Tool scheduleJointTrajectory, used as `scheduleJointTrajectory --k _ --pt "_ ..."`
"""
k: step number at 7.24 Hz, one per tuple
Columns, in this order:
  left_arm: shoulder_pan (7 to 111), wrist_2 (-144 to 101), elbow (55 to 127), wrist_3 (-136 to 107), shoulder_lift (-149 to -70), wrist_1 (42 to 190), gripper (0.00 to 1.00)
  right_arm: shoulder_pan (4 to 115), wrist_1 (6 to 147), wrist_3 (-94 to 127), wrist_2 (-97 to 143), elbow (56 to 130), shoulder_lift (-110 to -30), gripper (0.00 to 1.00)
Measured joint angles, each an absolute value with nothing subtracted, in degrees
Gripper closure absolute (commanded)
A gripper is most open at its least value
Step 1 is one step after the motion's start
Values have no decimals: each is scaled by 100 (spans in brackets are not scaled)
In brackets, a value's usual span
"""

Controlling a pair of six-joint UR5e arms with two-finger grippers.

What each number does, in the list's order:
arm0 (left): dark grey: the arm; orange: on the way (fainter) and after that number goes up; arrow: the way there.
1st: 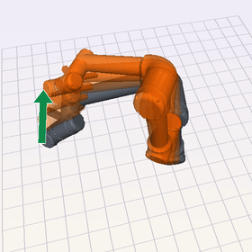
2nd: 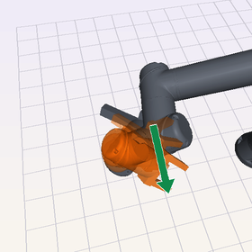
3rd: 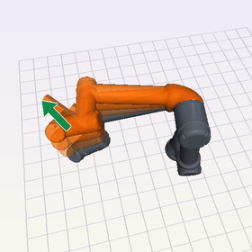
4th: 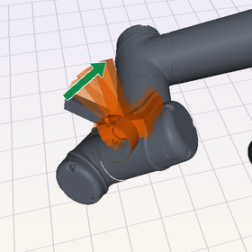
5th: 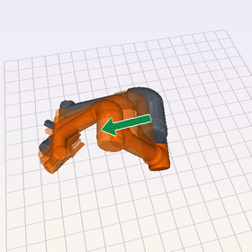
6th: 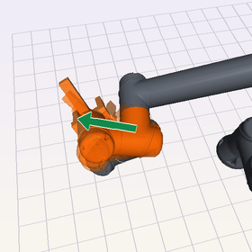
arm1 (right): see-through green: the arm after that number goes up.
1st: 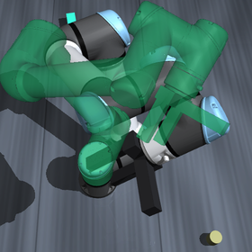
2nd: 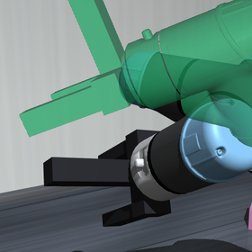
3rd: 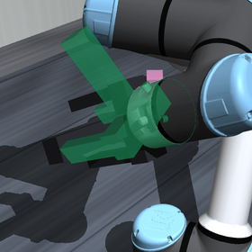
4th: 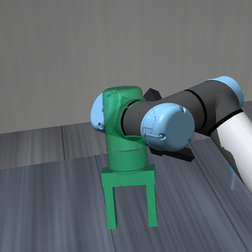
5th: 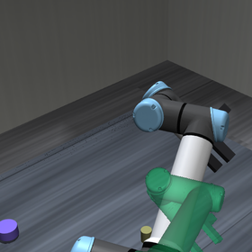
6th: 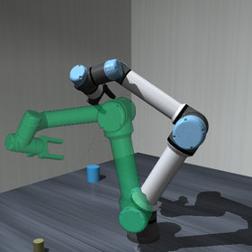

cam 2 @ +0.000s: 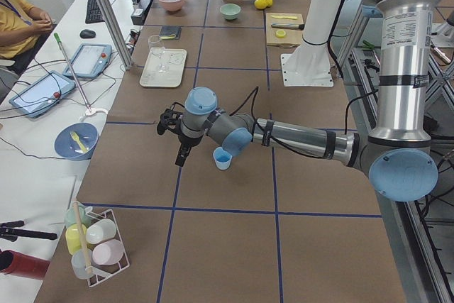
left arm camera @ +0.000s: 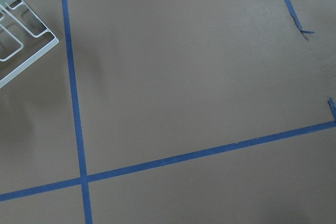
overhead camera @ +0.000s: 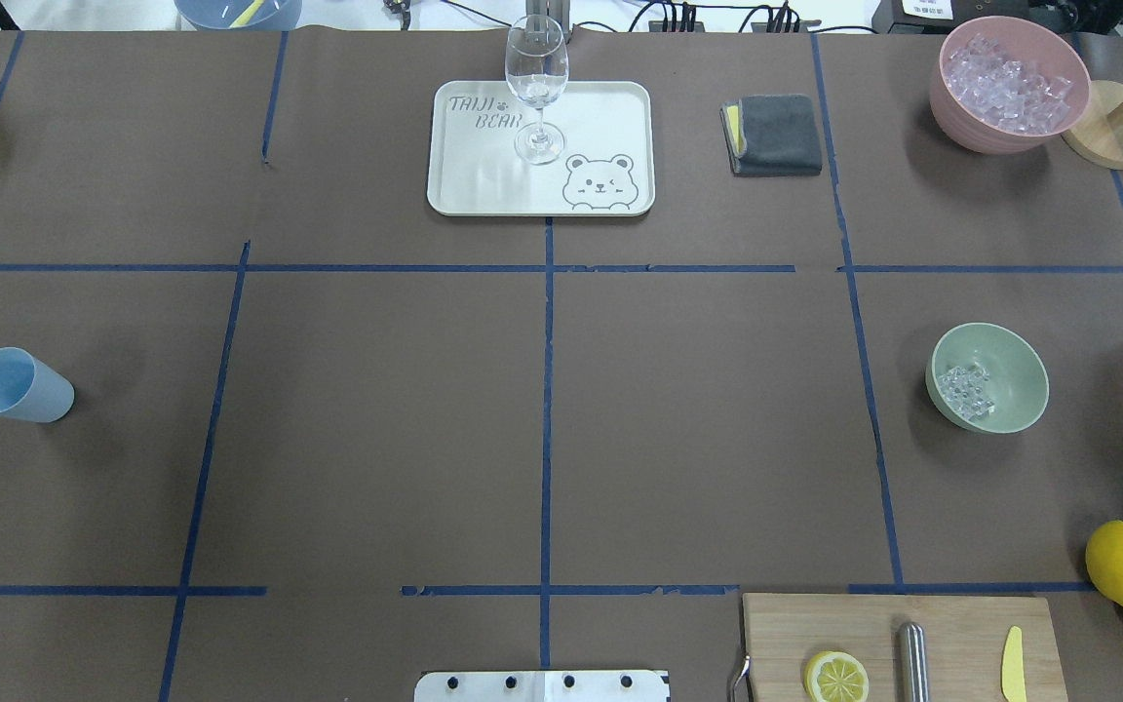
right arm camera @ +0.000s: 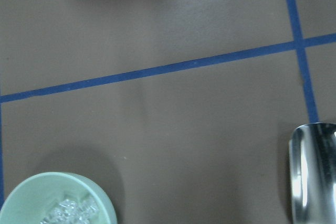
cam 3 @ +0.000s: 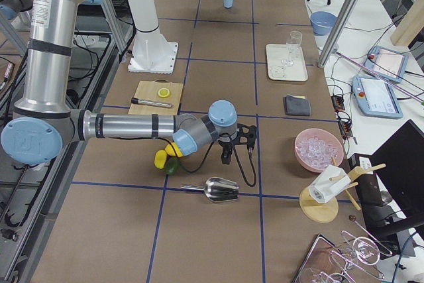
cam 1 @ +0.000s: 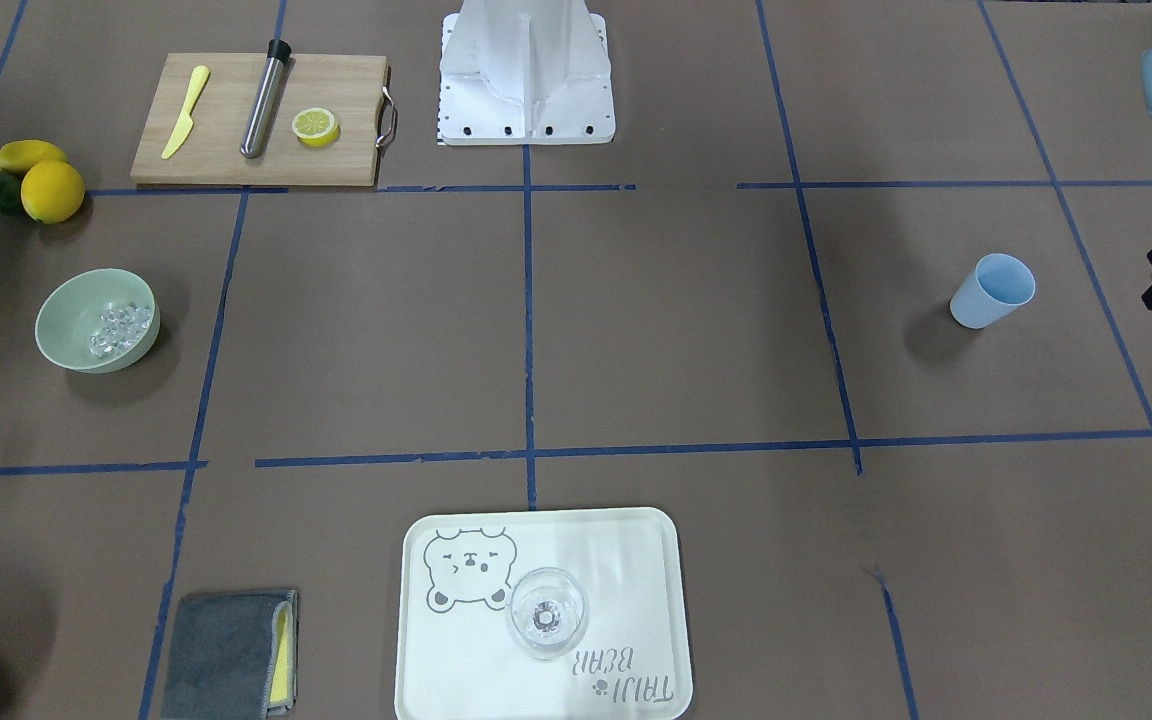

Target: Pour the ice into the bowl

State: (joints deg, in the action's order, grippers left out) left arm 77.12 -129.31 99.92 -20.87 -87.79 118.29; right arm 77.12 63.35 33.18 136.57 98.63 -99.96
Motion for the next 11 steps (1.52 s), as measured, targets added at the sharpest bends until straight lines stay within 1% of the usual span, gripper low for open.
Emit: scheduleJointTrajectory --k 1,3,5,8,10,11 --pt "7716 -12960 9966 -1836 -8729 11774 0 8104 7212 2079 13684 9883 -9907 0" --pt "7867 -13357 9912 -864 -8635 11093 0 8713 8867 119 13693 9942 -9568 0" --pt "8046 -13745 9853 -517 -8451 10658 0 9021 9975 -646 13693 10029 -9195 0" --pt "8111 -13801 9733 -372 -8118 10819 0 9132 10296 -706 13658 10062 -8979 0" --pt "8208 -13221 9597 -182 -7969 11513 0 9132 10286 -653 13663 10057 -8973 0" --pt "8230 -13105 9574 -147 -7989 11611 0 9132 10284 -607 13661 10041 -8966 0"
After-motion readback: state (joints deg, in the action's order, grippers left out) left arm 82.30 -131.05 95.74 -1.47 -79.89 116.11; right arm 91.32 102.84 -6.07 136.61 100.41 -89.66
